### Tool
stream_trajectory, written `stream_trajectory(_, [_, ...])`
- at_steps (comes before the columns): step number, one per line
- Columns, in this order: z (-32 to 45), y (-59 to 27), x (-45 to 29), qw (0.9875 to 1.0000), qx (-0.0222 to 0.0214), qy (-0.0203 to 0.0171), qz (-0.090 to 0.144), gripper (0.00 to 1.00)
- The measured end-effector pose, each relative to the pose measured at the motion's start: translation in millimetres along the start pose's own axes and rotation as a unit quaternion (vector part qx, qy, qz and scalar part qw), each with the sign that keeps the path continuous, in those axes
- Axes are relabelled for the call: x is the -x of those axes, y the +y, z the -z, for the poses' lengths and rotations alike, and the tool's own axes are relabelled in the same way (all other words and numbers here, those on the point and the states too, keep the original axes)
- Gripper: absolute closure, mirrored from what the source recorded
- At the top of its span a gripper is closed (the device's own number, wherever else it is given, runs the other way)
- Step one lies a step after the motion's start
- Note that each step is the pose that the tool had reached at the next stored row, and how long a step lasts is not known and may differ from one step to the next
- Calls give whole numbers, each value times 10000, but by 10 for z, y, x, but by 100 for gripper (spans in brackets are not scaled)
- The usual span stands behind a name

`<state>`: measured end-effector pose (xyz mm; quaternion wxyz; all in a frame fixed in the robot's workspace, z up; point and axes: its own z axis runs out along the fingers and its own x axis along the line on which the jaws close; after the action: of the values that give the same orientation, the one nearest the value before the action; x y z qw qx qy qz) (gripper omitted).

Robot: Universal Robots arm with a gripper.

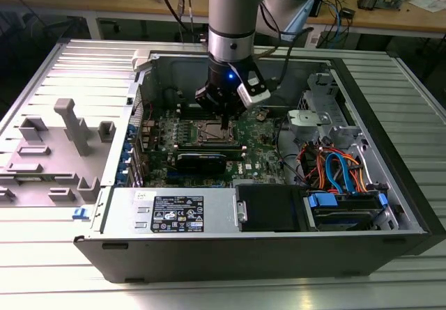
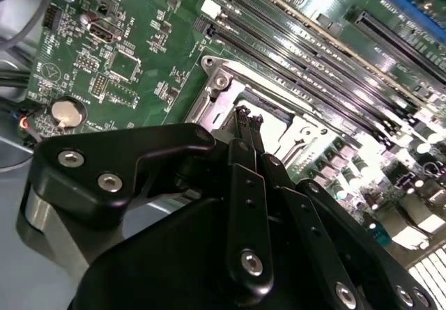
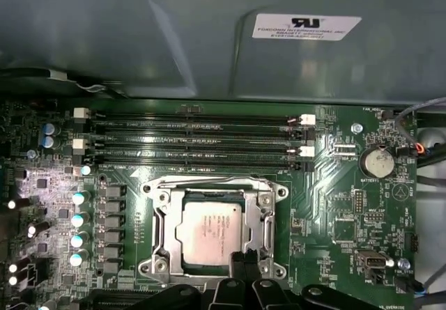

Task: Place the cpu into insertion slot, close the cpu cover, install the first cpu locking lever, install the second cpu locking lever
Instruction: 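Install the second cpu locking lever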

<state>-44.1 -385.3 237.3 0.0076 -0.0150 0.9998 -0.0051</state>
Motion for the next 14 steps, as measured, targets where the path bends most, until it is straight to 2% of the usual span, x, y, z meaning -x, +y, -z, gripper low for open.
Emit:
stream_trajectory(3, [62, -18, 2, 10000, 1, 0, 2, 89])
stream_trajectory(5, [63, -37, 1, 10000, 1, 0, 1, 89])
stream_trajectory(8, [62, -148, -2, 10000, 4, 0, 1, 89])
stream_trajectory(10, [62, -190, -5, 10000, 5, 0, 1, 89])
stream_trajectory(12, [62, -221, -19, 10000, 9, 0, 0, 89])
stream_trajectory(14, [62, -250, -68, 10000, 26, 0, 0, 89])
